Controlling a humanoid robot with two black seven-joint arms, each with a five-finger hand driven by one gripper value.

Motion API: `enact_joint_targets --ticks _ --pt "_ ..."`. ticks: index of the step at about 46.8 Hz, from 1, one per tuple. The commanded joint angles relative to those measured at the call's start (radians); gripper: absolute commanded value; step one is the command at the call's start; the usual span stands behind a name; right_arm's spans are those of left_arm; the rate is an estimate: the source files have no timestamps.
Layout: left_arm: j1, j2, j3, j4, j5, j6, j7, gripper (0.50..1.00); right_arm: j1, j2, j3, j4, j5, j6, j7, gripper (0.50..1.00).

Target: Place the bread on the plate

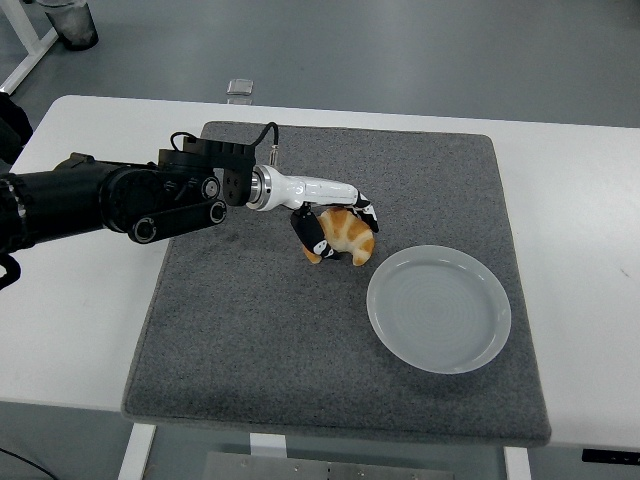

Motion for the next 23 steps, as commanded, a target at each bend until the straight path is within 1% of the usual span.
enact_joint_targets --ticks 1,2,4,10,16,23 --pt "0.0 0.0 0.0 -0.001 0.002 -0.001 0.0 0.673 0.0 0.0 -0.002 0.0 0.0 0.0 0.0 0.952" --pt "0.0 0.0 0.002 0.001 0.002 -0.001 0.0 0.624 0.0 0.0 0.0 -0.001 0.0 0.0 0.0 0.952" --pt "0.002 0.0 0.003 0.002 0.011 -0.001 0.0 0.504 0.0 0.0 0.0 0.0 0.0 0.0 0.0 0.952" --pt "0.002 0.0 0.015 0.007 0.035 0.003 -0.001 0.5 0.0 0.0 0.0 0.0 0.0 0.0 0.0 0.952" --pt "0.0 0.002 0.015 0.009 0.035 0.022 -0.003 0.5 0.0 0.0 0.0 0.0 0.0 0.0 0.0 0.952" --pt "-0.011 0.0 0.014 0.009 0.035 0.027 -0.003 0.5 0.0 0.0 0.0 0.0 0.0 0.0 0.0 0.952"
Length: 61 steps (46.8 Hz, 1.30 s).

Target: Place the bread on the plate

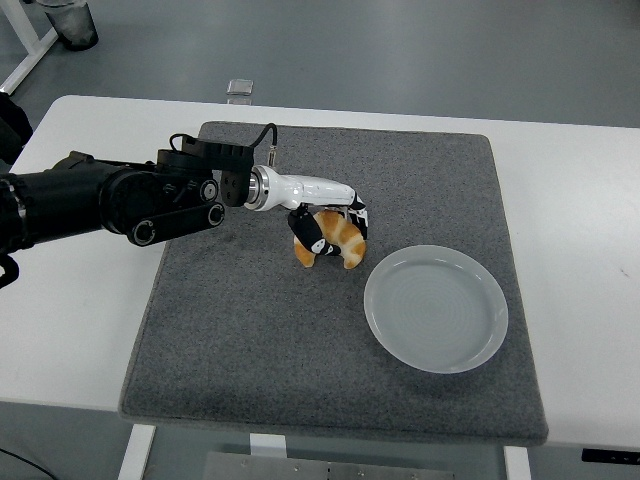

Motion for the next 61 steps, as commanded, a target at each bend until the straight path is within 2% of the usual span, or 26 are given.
enact_joint_targets --ticks 1,15,24,31,38,43,47,54,61 --pt "-0.011 -0.001 -0.004 0.0 -0.002 0.003 0.0 0.5 0.0 0.0 0.0 0.0 0.0 0.0 0.0 0.952" --pt "-0.067 0.015 -0.09 -0.012 -0.017 0.009 -0.011 0.5 0.0 0.0 0.0 0.0 0.0 0.0 0.0 0.954" --pt "-0.161 0.057 -0.151 -0.026 -0.025 0.006 -0.014 0.5 0.0 0.0 0.0 0.0 0.0 0.0 0.0 0.952" --pt "-0.23 0.077 -0.214 -0.029 -0.033 -0.017 -0.014 0.5 0.0 0.0 0.0 0.0 0.0 0.0 0.0 0.952" --pt "-0.25 0.076 -0.251 -0.055 -0.031 -0.043 -0.028 0.5 0.0 0.0 0.0 0.0 0.0 0.0 0.0 0.952" --pt "-0.275 0.076 -0.254 -0.112 -0.03 -0.078 -0.051 0.5 0.0 0.0 0.0 0.0 0.0 0.0 0.0 0.952" --pt "-0.281 0.064 -0.255 -0.144 -0.028 -0.078 -0.071 0.5 0.0 0.0 0.0 -0.002 0.0 0.0 0.0 0.952" --pt "-0.287 0.058 -0.254 -0.164 -0.019 -0.087 -0.155 0.5 0.0 0.0 0.0 0.0 0.0 0.0 0.0 0.952" --pt "-0.278 0.013 -0.243 -0.196 -0.008 -0.089 -0.207 0.5 0.0 0.0 0.0 0.0 0.0 0.0 0.0 0.952"
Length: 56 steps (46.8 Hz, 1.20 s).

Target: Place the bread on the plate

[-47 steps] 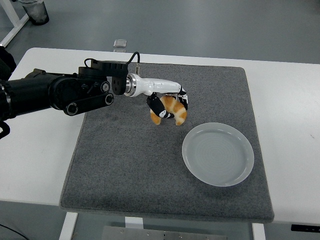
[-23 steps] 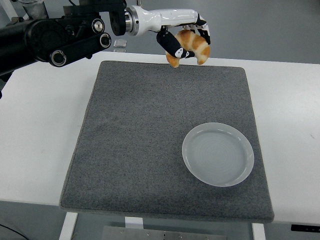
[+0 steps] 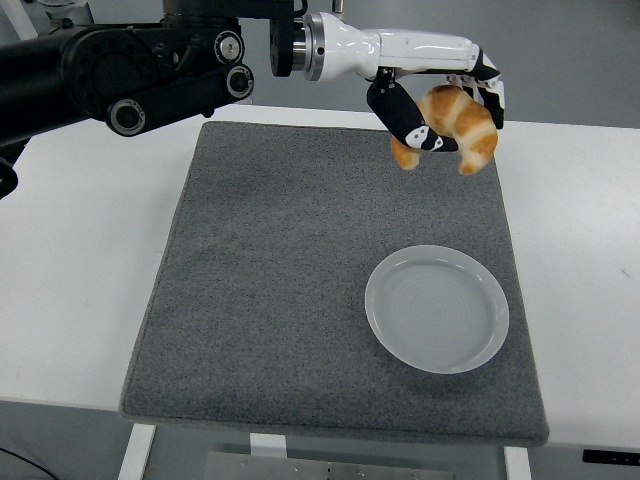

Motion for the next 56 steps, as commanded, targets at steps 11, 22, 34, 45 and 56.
enact_joint_targets --ticks 11,22,34,45,56 --pt "0.07 -0.082 0.007 -0.004 0.094 0.003 -0.034 0.5 0.0 0.0 0.0 -0.001 0.0 0.0 0.0 0.954" --pt "0.146 -0.131 0.02 0.016 0.201 0.003 -0.031 0.5 0.0 0.0 0.0 0.0 0.0 0.0 0.0 0.952" --pt "0.156 -0.149 0.083 0.039 0.22 0.003 -0.029 0.5 0.0 0.0 0.0 0.0 0.0 0.0 0.0 0.952" --pt "0.18 -0.15 0.134 0.05 0.246 0.007 -0.026 0.5 0.0 0.0 0.0 -0.001 0.0 0.0 0.0 0.952" --pt "0.214 -0.15 0.136 0.054 0.275 0.007 -0.02 0.5 0.0 0.0 0.0 -0.001 0.0 0.0 0.0 0.952"
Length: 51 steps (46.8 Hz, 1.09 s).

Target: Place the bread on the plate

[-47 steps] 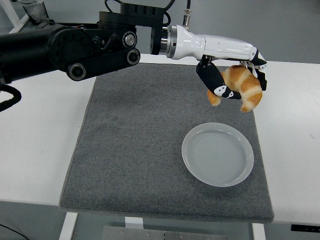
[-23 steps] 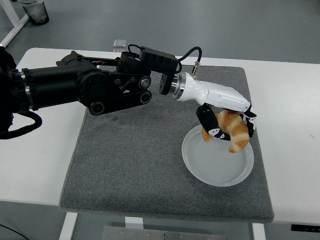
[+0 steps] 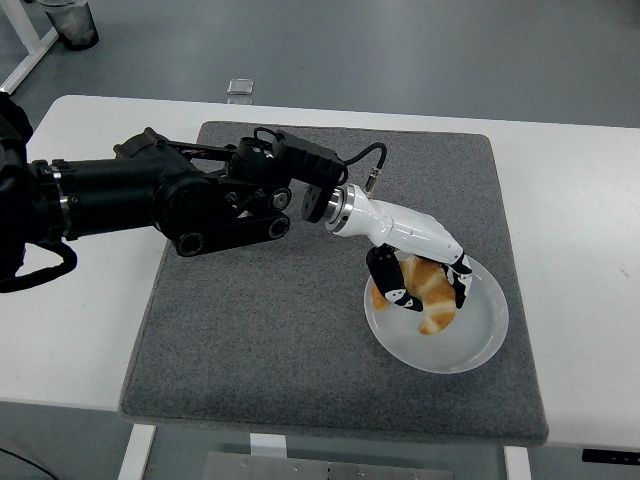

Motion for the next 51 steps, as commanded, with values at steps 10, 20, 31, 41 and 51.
enact_joint_targets --ticks 10,20,31,41,51 --pt "0.013 0.0 0.034 0.01 0.001 0.007 0.004 0.5 0.0 0.0 0.0 0.0 0.0 0.0 0.0 0.952" --pt "0.029 0.0 0.041 0.016 0.001 0.023 0.007 0.5 0.0 0.0 -0.002 0.0 0.0 0.0 0.0 0.952" --pt "0.032 0.0 0.038 0.018 -0.002 0.026 0.007 0.5 0.0 0.0 0.0 -0.001 0.0 0.0 0.0 0.952" --pt "0.053 0.0 0.038 0.026 -0.009 0.064 0.007 0.784 0.0 0.0 0.0 -0.001 0.0 0.0 0.0 0.952" --pt "0.064 0.0 0.032 0.027 -0.022 0.066 0.007 0.945 0.0 0.0 0.0 0.0 0.0 0.0 0.0 0.952"
